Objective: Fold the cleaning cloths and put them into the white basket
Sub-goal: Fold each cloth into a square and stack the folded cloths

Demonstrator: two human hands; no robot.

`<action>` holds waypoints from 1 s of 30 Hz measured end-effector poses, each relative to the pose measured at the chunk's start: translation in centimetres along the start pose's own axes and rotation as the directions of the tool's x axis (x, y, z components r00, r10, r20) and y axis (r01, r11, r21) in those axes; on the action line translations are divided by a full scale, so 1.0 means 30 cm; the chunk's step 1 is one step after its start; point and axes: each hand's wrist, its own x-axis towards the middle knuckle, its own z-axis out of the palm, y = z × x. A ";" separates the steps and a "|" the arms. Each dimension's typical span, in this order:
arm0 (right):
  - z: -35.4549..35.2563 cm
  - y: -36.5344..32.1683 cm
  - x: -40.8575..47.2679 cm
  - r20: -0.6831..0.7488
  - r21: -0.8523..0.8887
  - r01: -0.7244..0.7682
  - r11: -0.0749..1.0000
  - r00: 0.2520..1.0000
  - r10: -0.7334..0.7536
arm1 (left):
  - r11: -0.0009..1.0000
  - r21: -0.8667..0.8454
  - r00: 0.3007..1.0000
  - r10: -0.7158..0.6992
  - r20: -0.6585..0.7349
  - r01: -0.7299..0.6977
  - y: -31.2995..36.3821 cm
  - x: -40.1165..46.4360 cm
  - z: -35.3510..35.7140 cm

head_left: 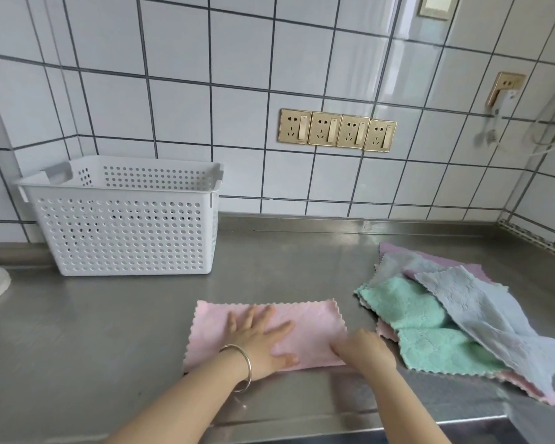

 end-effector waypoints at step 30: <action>0.232 -0.285 -0.221 -0.231 -0.096 0.817 0.568 0.537 -0.811 | 0.585 -0.739 0.823 -0.563 -0.072 0.335 -0.252 -0.064 -0.174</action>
